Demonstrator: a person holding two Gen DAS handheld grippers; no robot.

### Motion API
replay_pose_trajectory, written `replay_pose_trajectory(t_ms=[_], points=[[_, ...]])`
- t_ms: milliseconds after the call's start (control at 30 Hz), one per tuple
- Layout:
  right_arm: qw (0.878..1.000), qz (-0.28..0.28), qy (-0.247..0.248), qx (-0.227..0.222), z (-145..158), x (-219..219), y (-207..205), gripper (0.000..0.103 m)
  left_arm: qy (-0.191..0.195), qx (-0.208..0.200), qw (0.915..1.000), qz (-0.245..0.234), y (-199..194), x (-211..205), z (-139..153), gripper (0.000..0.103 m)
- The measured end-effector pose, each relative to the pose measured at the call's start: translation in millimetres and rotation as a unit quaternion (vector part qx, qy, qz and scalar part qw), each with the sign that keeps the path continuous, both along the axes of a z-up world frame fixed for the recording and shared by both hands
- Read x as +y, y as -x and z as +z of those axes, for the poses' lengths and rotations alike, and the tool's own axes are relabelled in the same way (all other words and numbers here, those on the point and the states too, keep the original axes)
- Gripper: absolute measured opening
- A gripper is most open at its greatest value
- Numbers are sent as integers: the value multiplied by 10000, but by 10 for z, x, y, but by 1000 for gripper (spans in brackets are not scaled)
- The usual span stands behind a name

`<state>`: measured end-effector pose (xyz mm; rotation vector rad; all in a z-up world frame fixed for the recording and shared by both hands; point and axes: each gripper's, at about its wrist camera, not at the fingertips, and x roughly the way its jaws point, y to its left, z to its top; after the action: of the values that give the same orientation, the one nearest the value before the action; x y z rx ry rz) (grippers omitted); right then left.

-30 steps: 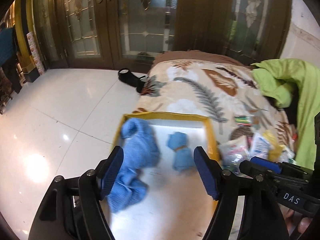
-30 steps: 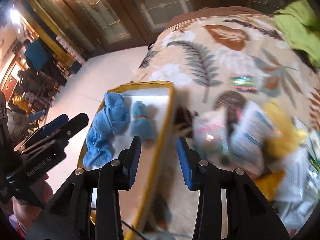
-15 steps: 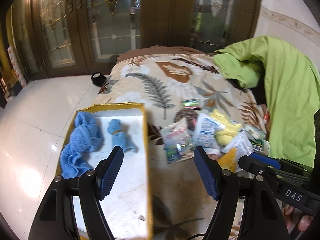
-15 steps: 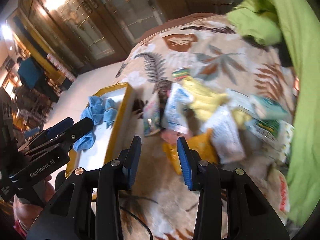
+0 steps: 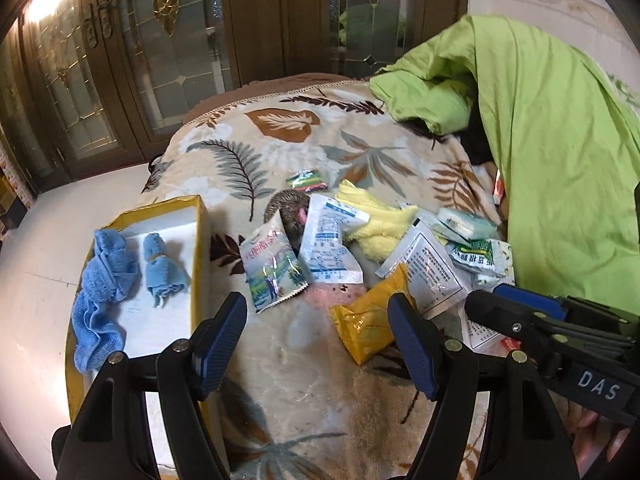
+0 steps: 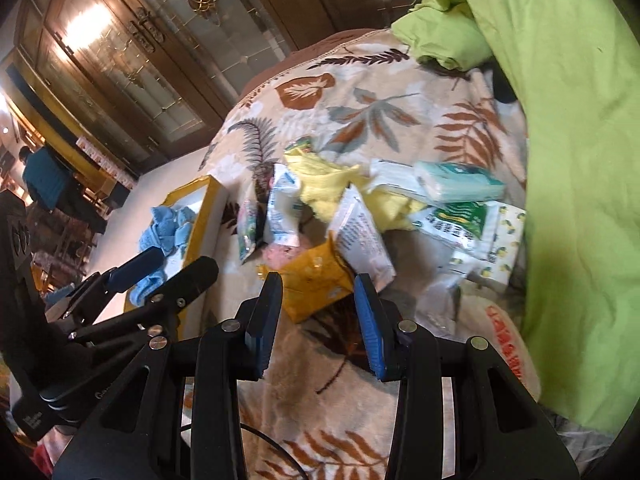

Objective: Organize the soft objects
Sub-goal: 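Move both grippers back over the pile of packets, then grasp the yellow snack packet with the left gripper while the right gripper grasps a white packet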

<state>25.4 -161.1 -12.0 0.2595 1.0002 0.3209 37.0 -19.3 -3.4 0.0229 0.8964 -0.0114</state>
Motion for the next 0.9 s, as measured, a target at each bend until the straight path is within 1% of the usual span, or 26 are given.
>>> replay_pose_trajectory(t_ms=[267,300,367,467,533,600,667,800,900], points=[[9998,-63,1,189,-130,-71,-54,37,-39,279,9996,10,-86,7,-213,73],[9998,-58,3,206,-143,-68,-57,37,1,297,9995,-93,-96,15,-237,73],[9997,-41,23,245,-172,-60,-67,37,42,352,9994,-61,-118,36,-282,73],[9996,-40,57,258,-199,-60,-89,37,333,499,9982,83,-161,139,-342,73],[9996,-24,131,256,-219,-54,-108,50,611,643,9959,198,-195,232,-383,73],[9995,17,206,233,-243,-34,-121,50,809,735,9937,259,-222,291,-421,73],[9993,62,302,215,-265,-10,-147,50,857,768,9929,291,-230,295,-442,73],[9989,-40,392,235,-303,-46,-194,50,772,730,9943,28,-266,163,-468,73],[9987,-151,365,326,-323,-117,-254,50,581,711,9948,-441,-297,7,-493,73]])
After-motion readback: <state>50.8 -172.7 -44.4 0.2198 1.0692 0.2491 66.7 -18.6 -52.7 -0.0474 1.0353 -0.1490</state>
